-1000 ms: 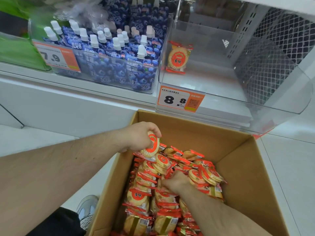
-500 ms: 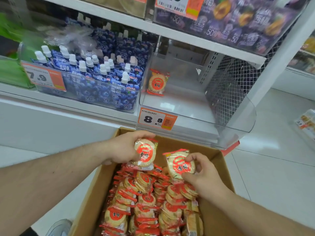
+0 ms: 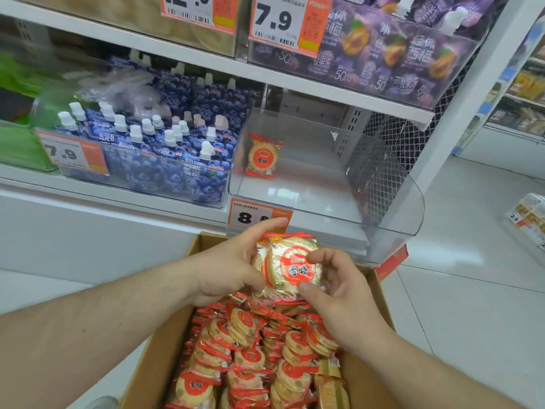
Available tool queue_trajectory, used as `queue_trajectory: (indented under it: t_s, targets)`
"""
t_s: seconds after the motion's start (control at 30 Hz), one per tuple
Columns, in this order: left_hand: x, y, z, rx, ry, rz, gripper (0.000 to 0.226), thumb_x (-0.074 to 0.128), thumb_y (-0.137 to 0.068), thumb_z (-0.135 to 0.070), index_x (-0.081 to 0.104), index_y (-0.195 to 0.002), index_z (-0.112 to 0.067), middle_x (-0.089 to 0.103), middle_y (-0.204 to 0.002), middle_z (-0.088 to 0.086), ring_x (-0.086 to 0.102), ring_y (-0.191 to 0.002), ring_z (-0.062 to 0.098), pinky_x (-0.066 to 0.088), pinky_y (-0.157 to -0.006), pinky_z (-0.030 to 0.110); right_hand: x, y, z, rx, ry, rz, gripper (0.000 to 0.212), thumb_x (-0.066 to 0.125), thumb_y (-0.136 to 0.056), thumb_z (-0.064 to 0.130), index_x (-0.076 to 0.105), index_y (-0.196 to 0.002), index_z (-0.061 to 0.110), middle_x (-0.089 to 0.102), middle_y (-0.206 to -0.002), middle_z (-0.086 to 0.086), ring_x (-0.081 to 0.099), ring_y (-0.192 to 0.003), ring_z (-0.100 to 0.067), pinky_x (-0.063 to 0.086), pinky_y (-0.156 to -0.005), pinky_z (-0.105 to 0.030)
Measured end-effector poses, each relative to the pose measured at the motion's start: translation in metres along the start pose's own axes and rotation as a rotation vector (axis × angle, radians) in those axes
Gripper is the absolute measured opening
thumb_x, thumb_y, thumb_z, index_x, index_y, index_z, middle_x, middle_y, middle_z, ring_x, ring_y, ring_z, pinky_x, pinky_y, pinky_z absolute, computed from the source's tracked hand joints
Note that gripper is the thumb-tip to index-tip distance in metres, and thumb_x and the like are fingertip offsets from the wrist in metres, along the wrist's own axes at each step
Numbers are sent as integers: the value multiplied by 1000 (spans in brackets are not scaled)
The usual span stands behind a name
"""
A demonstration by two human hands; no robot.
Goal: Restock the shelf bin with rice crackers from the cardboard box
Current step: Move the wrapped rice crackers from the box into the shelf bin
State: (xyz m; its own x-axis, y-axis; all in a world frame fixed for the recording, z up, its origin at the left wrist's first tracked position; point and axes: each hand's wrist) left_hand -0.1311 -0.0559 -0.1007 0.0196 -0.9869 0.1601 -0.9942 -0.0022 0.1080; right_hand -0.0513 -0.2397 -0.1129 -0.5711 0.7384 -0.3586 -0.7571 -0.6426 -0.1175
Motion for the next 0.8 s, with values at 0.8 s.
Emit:
queue_trajectory:
  t_s: [0.8]
  targets:
    - [-10,8,-46,258,-125,-55,93,73,-79,6,34,-137,-55,54,-125,-4,63,-109,26,56,-88,39,-16,-37,67,122,-268,193,49,73,-68,10,62,-114,1,73,-100,-17,71,-89,-24,58,-72,-28]
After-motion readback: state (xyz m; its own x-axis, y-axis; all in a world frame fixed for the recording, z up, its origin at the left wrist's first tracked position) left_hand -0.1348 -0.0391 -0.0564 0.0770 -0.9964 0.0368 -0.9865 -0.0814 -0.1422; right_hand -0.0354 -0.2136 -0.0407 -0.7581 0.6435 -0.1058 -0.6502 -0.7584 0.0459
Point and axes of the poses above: each hand's wrist, its own y-axis away from the middle knuckle, its own x-axis out of the palm, z = x × y
